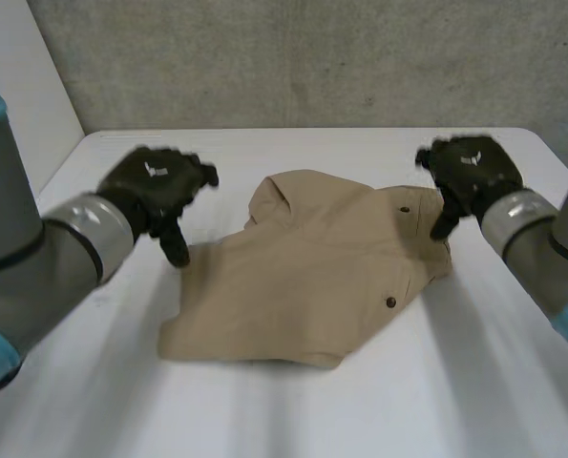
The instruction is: Fold the shorts.
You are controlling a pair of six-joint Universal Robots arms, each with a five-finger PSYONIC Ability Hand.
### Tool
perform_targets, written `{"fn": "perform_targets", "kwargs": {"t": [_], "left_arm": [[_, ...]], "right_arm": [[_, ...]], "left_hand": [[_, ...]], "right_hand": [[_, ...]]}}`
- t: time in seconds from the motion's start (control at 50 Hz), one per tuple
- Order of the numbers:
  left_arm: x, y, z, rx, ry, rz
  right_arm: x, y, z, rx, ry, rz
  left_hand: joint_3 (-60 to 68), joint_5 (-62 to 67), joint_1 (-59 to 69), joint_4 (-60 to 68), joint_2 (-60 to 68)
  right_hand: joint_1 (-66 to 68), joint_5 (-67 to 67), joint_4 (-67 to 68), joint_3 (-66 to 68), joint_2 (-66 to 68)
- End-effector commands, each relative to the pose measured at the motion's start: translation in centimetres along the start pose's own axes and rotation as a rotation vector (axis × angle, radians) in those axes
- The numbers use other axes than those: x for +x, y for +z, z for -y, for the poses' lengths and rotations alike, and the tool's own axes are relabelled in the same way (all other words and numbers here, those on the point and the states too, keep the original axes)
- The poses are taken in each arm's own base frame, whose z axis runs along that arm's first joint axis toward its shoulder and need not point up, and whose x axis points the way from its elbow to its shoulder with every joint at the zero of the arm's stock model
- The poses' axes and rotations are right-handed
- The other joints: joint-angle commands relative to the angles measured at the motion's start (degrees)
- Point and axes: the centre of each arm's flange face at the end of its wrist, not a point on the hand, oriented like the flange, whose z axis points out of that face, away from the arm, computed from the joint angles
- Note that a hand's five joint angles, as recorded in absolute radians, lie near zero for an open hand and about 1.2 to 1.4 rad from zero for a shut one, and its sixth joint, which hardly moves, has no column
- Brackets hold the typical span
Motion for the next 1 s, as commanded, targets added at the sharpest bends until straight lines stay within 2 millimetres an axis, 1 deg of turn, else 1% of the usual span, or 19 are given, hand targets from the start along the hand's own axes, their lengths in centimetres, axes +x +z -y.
{"fn": "perform_targets", "kwargs": {"t": [0.02, 0.04, 0.06, 0.1, 0.14, 0.2, 0.24, 0.3, 0.32, 0.34, 0.4, 0.42, 0.5, 0.58, 0.64, 0.7, 0.78, 0.88, 1.0], "left_arm": [[3.2, -2.7, -4.3, -0.146, 0.018, -0.072], [3.5, -3.2, -4.6, -0.157, 0.02, -0.077], [4.0, -3.8, -5.6, -0.187, 0.025, -0.079], [4.5, -4.2, -6.5, -0.211, 0.031, -0.084], [5.0, -4.5, -7.7, -0.229, 0.032, -0.093], [5.4, -4.5, -8.8, -0.238, 0.034, -0.096], [5.7, -4.1, -9.6, -0.225, 0.032, -0.088], [5.8, -3.0, -10.3, -0.202, 0.025, -0.065], [5.8, -2.7, -10.5, -0.195, 0.022, -0.059], [5.8, -2.5, -10.6, -0.188, 0.021, -0.054], [5.8, -1.5, -11.1, -0.175, 0.02, -0.041], [5.9, -1.3, -11.3, -0.179, 0.021, -0.043], [6.2, -0.1, -12.1, -0.194, 0.022, -0.048], [6.4, 1.0, -12.5, -0.2, 0.024, -0.047], [6.3, 2.0, -12.8, -0.202, 0.028, -0.025], [6.1, 2.9, -12.9, -0.196, 0.029, 0.008], [5.8, 4.0, -12.9, -0.182, 0.034, 0.046], [5.6, 5.1, -12.6, -0.149, 0.036, 0.075], [4.9, 6.6, -12.4, -0.124, 0.028, 0.106]], "right_arm": [[-1.7, -5.2, -1.6, -0.237, 0.078, 0.126], [-2.2, -6.2, -1.9, -0.277, 0.089, 0.165], [-2.4, -6.7, -2.1, -0.294, 0.094, 0.181], [-3.1, -7.9, -2.5, -0.337, 0.114, 0.243], [-3.5, -8.5, -3.0, -0.365, 0.129, 0.277], [-4.5, -9.6, -3.9, -0.416, 0.168, 0.355], [-5.0, -10.0, -4.2, -0.428, 0.185, 0.389], [-5.5, -10.4, -4.7, -0.443, 0.203, 0.419], [-5.6, -10.5, -4.8, -0.446, 0.207, 0.423], [-5.8, -10.4, -5.1, -0.456, 0.221, 0.429], [-6.3, -9.7, -6.0, -0.467, 0.25, 0.428], [-6.5, -8.9, -6.5, -0.461, 0.268, 0.417], [-6.2, -7.3, -6.6, -0.404, 0.286, 0.374], [-6.3, -5.9, -6.1, -0.358, 0.281, 0.351], [-7.5, -4.8, -5.3, -0.327, 0.269, 0.365], [-8.1, -3.9, -4.7, -0.306, 0.264, 0.359], [-8.9, -2.4, -4.6, -0.3, 0.259, 0.343], [-10.9, -1.0, -4.3, -0.28, 0.261, 0.355], [-11.6, 0.6, -3.9, -0.26, 0.287, 0.314]], "left_hand": [[11.83, 11.57, 11.12, 11.69, 11.67], [13.35, 13.09, 12.64, 13.21, 13.19], [14.53, 14.27, 13.82, 14.39, 14.37], [14.38, 14.11, 13.67, 14.24, 14.22], [14.04, 13.78, 13.33, 13.9, 13.88], [13.54, 13.27, 12.83, 13.4, 13.38], [12.36, 12.1, 11.65, 12.22, 12.2], [10.68, 10.42, 9.97, 10.54, 10.52], [10.51, 10.24, 9.8, 10.37, 10.35], [10.34, 10.08, 9.63, 10.2, 10.18], [10.17, 9.91, 9.46, 10.03, 10.01], [10.17, 9.91, 9.46, 10.03, 10.01], [10.0, 9.74, 9.29, 9.86, 9.84], [8.99, 8.73, 8.28, 8.85, 8.83], [8.99, 8.73, 8.28, 8.85, 8.83], [8.99, 8.73, 8.28, 8.85, 8.83], [8.99, 8.73, 8.28, 8.85, 8.83], [9.16, 8.9, 8.45, 9.02, 9.0], [10.34, 10.07, 9.63, 10.2, 10.17]], "right_hand": [[25.78, 23.17, 23.17, 23.06, 22.83], [28.81, 26.19, 26.19, 26.09, 25.85], [30.34, 27.72, 27.72, 27.61, 27.38], [37.54, 34.92, 34.92, 34.82, 34.58], [38.43, 35.81, 35.81, 35.7, 35.47], [38.1, 35.48, 35.48, 35.37, 35.14], [36.25, 33.64, 33.63, 33.53, 33.29], [28.7, 26.08, 26.08, 25.97, 25.74], [25.84, 23.23, 23.22, 23.12, 22.88], [18.98, 16.37, 16.37, 16.26, 16.03], [9.18, 6.57, 6.56, 6.46, 6.23], [4.33, 1.71, 1.71, 1.61, 1.37], [-1.42, -4.04, -4.04, -4.15, -4.38], [-1.94, -4.56, -4.56, -4.66, -4.9], [-2.28, -4.89, -4.89, -5.0, -5.23], [-2.45, -5.06, -5.07, -5.17, -5.4], [-2.45, -5.06, -5.07, -5.17, -5.4], [-2.28, -4.9, -4.9, -5.0, -5.24], [-1.44, -4.05, -4.06, -4.16, -4.4]]}}
